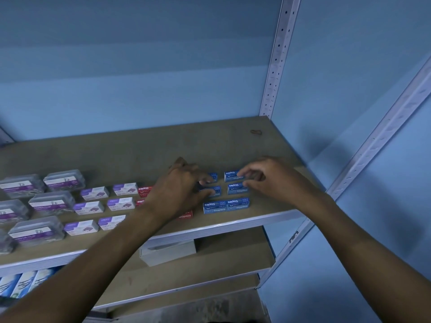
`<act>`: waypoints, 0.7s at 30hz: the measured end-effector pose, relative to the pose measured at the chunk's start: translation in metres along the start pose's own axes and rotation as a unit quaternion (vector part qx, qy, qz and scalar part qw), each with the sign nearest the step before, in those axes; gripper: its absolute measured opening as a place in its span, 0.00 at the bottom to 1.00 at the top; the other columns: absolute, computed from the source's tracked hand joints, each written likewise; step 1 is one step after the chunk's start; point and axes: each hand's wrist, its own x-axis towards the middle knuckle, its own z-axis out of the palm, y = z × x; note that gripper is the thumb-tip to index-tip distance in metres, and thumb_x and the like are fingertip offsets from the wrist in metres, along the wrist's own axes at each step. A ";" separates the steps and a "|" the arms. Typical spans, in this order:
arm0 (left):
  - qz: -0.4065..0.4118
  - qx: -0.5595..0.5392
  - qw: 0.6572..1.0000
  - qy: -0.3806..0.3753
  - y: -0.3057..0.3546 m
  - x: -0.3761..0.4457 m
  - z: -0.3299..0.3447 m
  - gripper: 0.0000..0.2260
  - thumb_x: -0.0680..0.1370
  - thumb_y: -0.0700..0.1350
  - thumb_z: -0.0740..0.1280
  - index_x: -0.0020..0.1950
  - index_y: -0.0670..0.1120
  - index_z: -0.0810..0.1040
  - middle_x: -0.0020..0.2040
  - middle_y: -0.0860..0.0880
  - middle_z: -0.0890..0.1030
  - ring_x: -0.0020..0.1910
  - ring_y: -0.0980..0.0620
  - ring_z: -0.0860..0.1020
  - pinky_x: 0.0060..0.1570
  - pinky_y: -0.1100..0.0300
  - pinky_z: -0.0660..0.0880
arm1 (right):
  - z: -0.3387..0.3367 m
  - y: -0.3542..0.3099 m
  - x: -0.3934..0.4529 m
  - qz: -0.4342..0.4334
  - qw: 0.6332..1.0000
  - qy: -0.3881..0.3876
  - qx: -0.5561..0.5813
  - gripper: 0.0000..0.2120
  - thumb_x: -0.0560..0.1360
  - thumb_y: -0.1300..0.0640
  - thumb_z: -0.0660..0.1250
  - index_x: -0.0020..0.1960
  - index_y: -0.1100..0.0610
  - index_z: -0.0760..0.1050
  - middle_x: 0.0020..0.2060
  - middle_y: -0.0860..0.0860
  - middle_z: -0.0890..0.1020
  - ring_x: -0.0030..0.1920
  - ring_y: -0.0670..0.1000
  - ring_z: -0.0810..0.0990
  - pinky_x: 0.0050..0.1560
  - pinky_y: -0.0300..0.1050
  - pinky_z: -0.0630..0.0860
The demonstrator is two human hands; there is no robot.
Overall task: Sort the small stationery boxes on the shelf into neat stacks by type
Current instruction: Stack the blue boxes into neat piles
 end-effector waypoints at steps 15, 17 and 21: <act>0.012 0.009 0.999 -0.050 -0.006 0.008 0.006 0.10 0.77 0.57 0.67 0.54 0.56 0.83 0.52 0.58 0.84 0.51 0.53 0.71 0.54 0.52 0.73 | 0.010 0.000 0.014 -0.006 0.998 -0.048 -0.026 0.09 0.74 0.53 0.76 0.52 0.43 0.86 0.36 0.33 0.82 0.41 0.31 0.80 0.39 0.31 0.75; 0.016 -0.003 0.999 -0.051 -0.004 0.007 0.004 0.09 0.77 0.57 0.68 0.53 0.56 0.83 0.51 0.58 0.84 0.50 0.54 0.71 0.53 0.53 0.73 | 0.009 -0.005 0.011 -0.010 0.998 -0.060 -0.023 0.08 0.74 0.53 0.76 0.52 0.43 0.86 0.36 0.33 0.82 0.41 0.32 0.81 0.40 0.31 0.76; 0.017 -0.032 0.997 -0.063 -0.001 0.001 0.002 0.09 0.77 0.56 0.68 0.53 0.56 0.84 0.49 0.59 0.84 0.51 0.54 0.70 0.50 0.54 0.74 | 0.011 -0.011 0.006 -0.019 0.996 -0.077 -0.027 0.08 0.74 0.53 0.75 0.52 0.43 0.86 0.35 0.31 0.81 0.42 0.31 0.80 0.39 0.29 0.75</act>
